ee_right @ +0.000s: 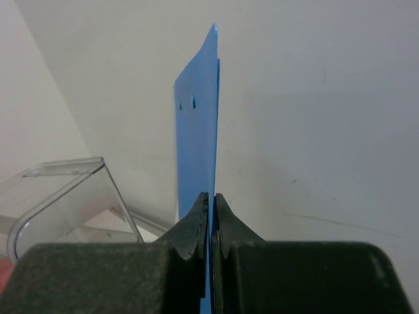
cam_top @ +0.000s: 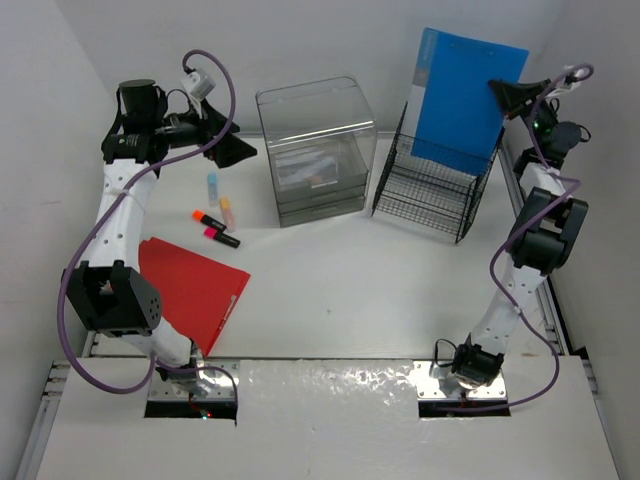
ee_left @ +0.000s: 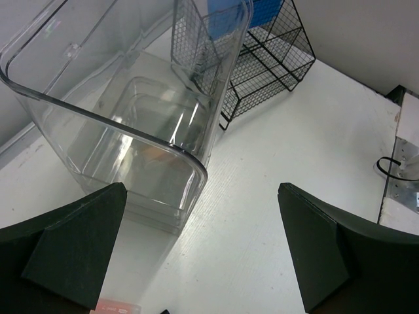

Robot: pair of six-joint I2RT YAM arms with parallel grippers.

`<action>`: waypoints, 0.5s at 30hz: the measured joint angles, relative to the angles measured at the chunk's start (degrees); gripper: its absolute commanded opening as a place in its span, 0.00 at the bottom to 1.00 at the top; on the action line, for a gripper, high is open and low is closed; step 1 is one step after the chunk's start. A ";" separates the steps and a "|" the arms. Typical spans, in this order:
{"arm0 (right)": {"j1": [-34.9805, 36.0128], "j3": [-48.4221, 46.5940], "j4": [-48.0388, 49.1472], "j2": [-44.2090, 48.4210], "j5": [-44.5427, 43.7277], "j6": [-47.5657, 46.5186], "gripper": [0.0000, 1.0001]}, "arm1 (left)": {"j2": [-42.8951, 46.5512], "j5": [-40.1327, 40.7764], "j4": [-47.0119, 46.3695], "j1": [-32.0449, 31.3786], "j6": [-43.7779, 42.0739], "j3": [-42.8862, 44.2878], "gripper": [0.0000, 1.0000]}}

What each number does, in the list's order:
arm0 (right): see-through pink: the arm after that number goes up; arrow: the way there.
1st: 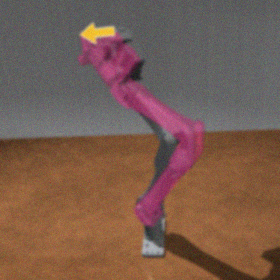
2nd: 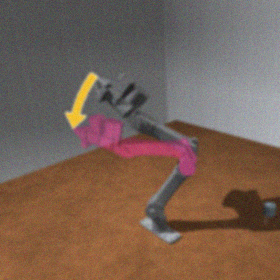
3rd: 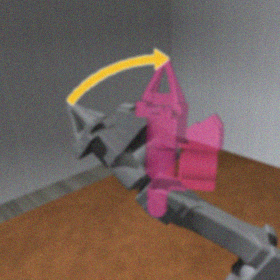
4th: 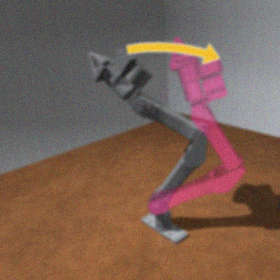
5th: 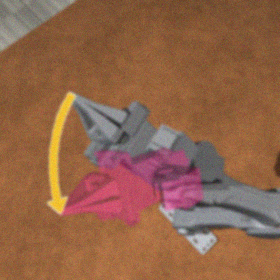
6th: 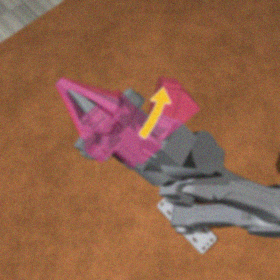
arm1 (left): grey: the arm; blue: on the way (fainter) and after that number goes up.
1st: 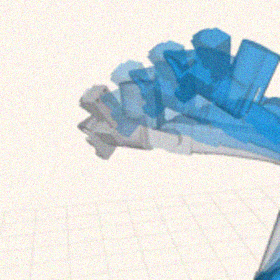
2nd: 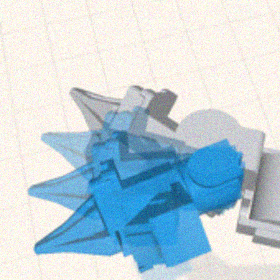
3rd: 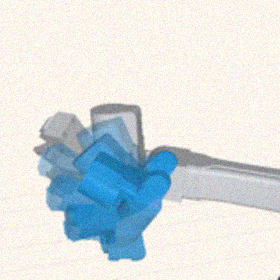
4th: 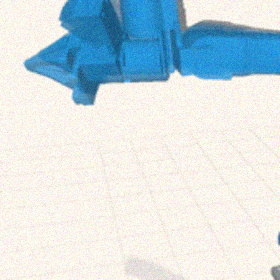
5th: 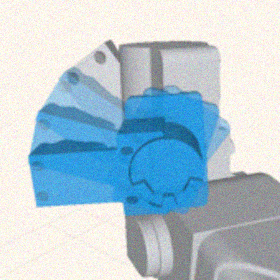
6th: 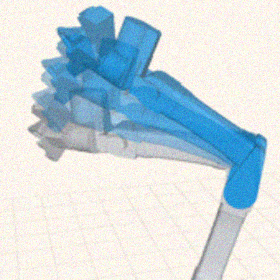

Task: Organize the desk

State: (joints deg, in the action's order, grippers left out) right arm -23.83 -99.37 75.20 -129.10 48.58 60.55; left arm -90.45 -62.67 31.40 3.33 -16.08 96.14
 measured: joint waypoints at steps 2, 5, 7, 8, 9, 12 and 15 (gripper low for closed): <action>0.04 2.34 0.66 0.02 -0.37 -1.09 0.00 | 0.00 0.00 0.28 0.00 -0.26 0.00 0.99; 0.07 6.10 0.57 0.02 0.52 -2.29 0.00 | 0.00 0.02 0.85 0.00 -0.70 0.00 0.99; 0.11 8.07 0.61 0.02 0.96 -3.02 0.00 | 0.00 0.04 1.16 0.00 -1.05 0.00 0.99; 0.13 9.07 0.59 0.02 1.14 -3.50 0.00 | 0.00 0.04 1.22 0.00 -1.25 0.00 0.99; 0.20 10.16 0.70 0.02 1.31 -4.07 0.00 | 0.00 0.02 1.29 0.00 -1.36 0.00 0.99; 0.31 12.50 0.68 0.04 1.66 -5.49 0.32 | 0.00 0.04 1.49 -0.02 -1.70 0.00 0.99; 0.33 13.99 0.94 0.44 1.95 -6.71 0.51 | 0.00 0.02 1.57 -0.02 -2.03 0.00 0.99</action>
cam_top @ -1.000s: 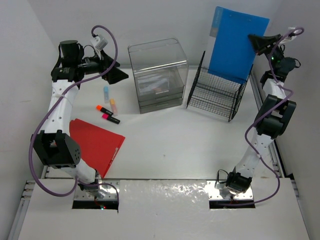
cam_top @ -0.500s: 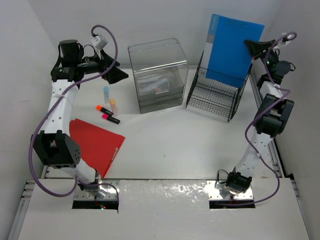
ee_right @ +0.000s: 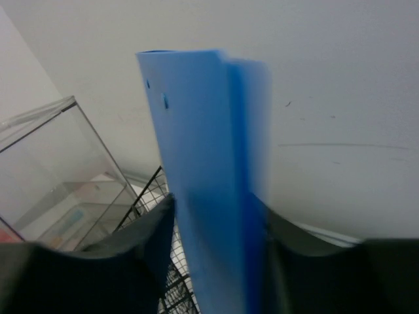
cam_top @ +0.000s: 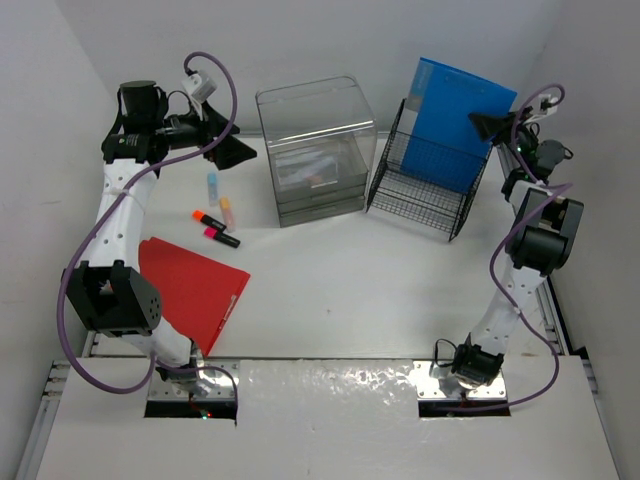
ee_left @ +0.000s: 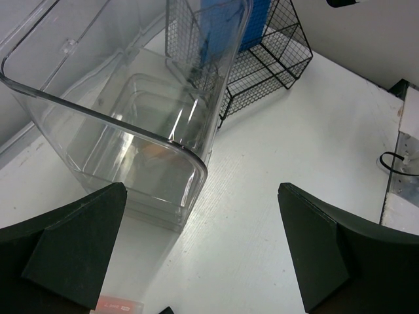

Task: Organize the desk

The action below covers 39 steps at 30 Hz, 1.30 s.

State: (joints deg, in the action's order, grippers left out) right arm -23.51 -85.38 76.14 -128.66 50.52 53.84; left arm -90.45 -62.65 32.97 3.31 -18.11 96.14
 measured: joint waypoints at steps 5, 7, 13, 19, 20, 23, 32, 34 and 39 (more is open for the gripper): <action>0.28 3.23 -0.42 2.67 -0.66 -1.44 0.59 | 0.00 -0.15 0.04 0.00 -0.26 -0.02 0.99; 0.37 5.09 -0.72 3.98 -1.11 -1.86 0.59 | 0.00 -0.15 0.04 0.00 -0.31 -0.02 0.99; 0.42 13.38 -1.92 11.08 -4.22 -6.84 0.61 | 0.00 -0.13 0.11 -0.02 -0.72 -0.02 0.99; 0.52 26.71 -5.53 23.91 -19.71 -16.59 0.63 | 0.15 2.08 0.33 -0.26 -0.26 -0.02 0.99; 0.52 28.26 -6.97 25.81 -23.23 -17.62 0.63 | 0.24 3.04 0.42 -0.35 -0.09 -0.02 0.99; 0.98 30.93 -13.92 30.12 -34.58 -21.35 0.64 | 0.55 7.19 1.01 -0.66 0.15 0.24 0.99; 1.60 30.01 -30.42 32.48 -47.30 -27.15 0.64 | -0.24 13.60 2.91 -0.72 0.48 3.93 0.99; 1.60 29.27 -31.78 32.39 -47.30 -27.52 0.64 | -0.57 13.73 2.97 -0.72 0.46 4.17 0.99; 1.60 28.37 -34.12 32.39 -47.01 -28.55 0.64 | -1.07 14.69 3.91 -0.74 0.04 4.15 0.99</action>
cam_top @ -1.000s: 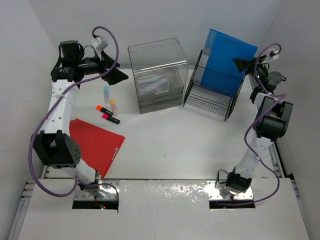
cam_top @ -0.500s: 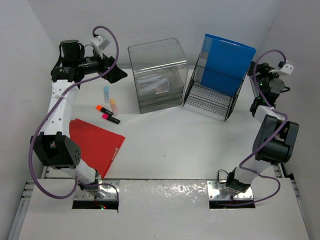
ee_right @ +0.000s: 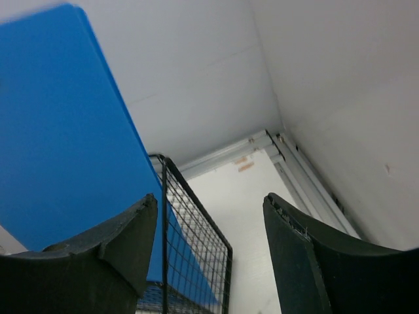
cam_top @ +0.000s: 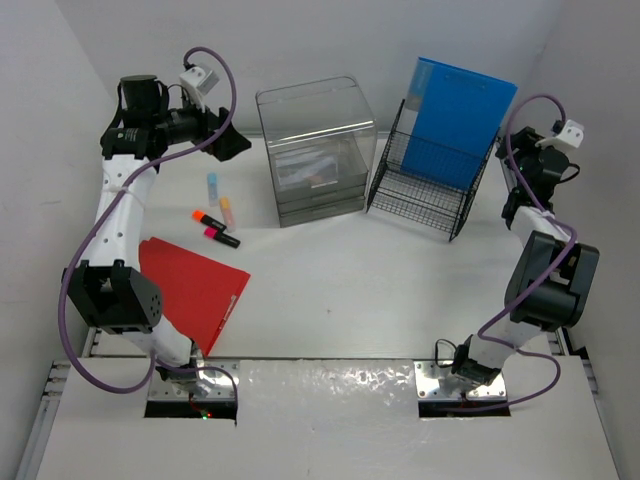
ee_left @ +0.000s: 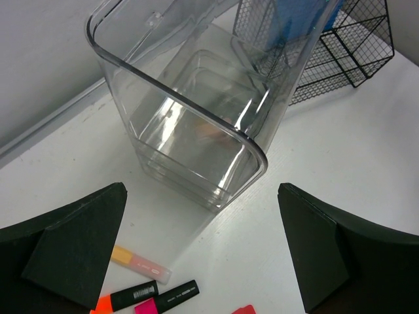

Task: Organize the desk

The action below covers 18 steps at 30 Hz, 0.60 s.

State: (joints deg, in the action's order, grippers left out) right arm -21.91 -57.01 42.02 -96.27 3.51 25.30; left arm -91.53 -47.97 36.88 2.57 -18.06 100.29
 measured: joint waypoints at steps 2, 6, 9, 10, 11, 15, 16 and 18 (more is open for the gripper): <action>0.04 -0.02 -2.69 0.24 -0.04 -0.37 0.62 | 0.00 0.61 0.31 0.00 -0.37 -0.02 0.99; 0.76 0.87 -9.03 2.36 -0.22 -1.90 0.59 | 0.00 1.84 0.26 0.00 -0.68 -0.02 0.99; 2.80 0.96 -14.47 4.90 -0.42 -4.52 0.56 | -0.02 2.54 0.24 0.00 -0.04 0.00 0.99; 3.52 0.98 -15.76 5.53 -0.39 -5.14 0.56 | -0.04 2.67 0.24 0.00 0.13 0.00 0.99; 4.26 0.98 -17.09 6.14 -0.31 -5.84 0.55 | -0.04 2.84 0.26 0.00 0.17 0.00 0.99; 6.47 1.25 -20.61 7.45 0.11 -6.78 0.51 | -0.04 3.76 0.22 0.00 0.11 -0.15 0.99; 6.73 1.40 -21.18 7.50 0.04 -6.99 0.49 | -0.02 4.07 0.24 0.00 -0.02 -0.33 0.99; 7.08 1.75 -22.29 7.48 -0.24 -7.37 0.42 | -0.02 4.85 0.31 0.00 -0.35 -0.76 0.99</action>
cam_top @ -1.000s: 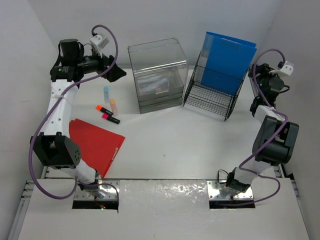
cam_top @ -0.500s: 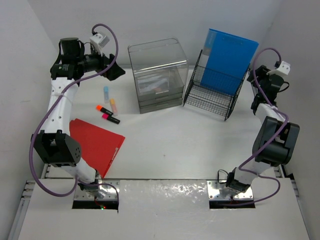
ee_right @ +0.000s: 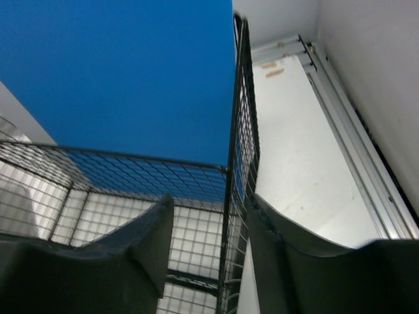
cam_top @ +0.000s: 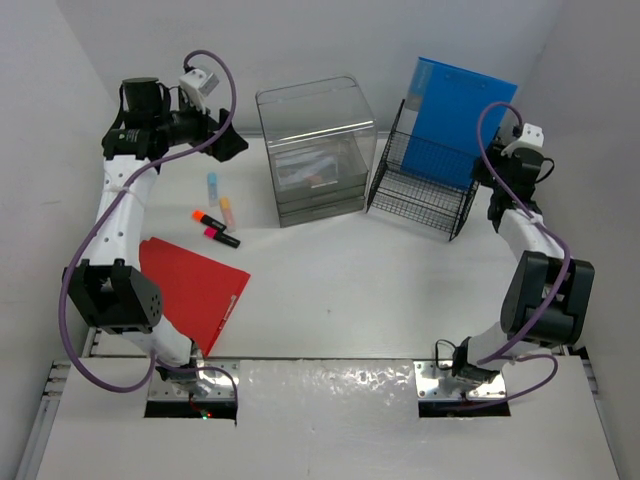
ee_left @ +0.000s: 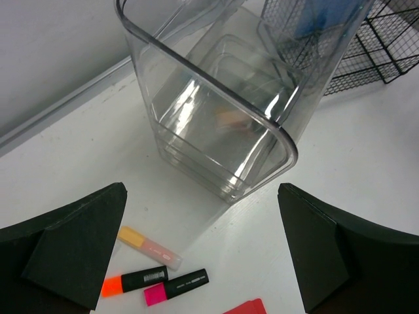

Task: Organize the desk

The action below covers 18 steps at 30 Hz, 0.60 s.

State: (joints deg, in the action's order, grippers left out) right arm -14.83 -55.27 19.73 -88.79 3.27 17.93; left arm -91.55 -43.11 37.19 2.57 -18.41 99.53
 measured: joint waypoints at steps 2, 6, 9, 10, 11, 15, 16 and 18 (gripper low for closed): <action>0.35 0.09 -1.20 -0.39 -0.31 -0.26 0.36 | 0.00 0.96 0.22 0.00 -0.50 -0.33 0.99; 1.16 0.11 -2.12 -2.40 -1.07 -1.20 0.22 | 0.55 3.13 0.20 0.00 -0.98 -1.66 0.99; 1.55 0.37 -2.27 -3.28 -3.17 -1.79 0.10 | 2.16 5.42 0.28 0.00 -1.40 -4.44 0.99; 1.60 0.68 -2.21 -3.28 -4.00 -1.73 0.05 | 2.84 6.43 0.35 0.00 -1.55 -5.35 0.99; 1.70 1.11 -1.70 -3.26 -4.59 -1.62 0.03 | 3.56 7.52 0.37 0.02 -1.79 -6.27 0.99; 2.45 3.56 1.25 -2.25 -8.13 -1.68 0.00 | 5.86 11.23 0.35 0.90 -2.34 -8.57 0.99; 2.56 4.35 1.84 -1.75 -8.79 -1.73 0.00 | 6.21 11.63 0.35 1.33 -2.34 -8.87 0.99; 2.60 5.92 3.04 -0.79 -9.64 -2.01 0.00 | 6.56 12.02 0.31 2.82 -2.34 -9.38 0.99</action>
State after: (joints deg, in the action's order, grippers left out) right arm -12.23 -49.34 22.76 -89.58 -6.37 15.92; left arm -84.99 -31.09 37.50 5.39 -20.75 90.15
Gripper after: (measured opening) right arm 0.010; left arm 0.993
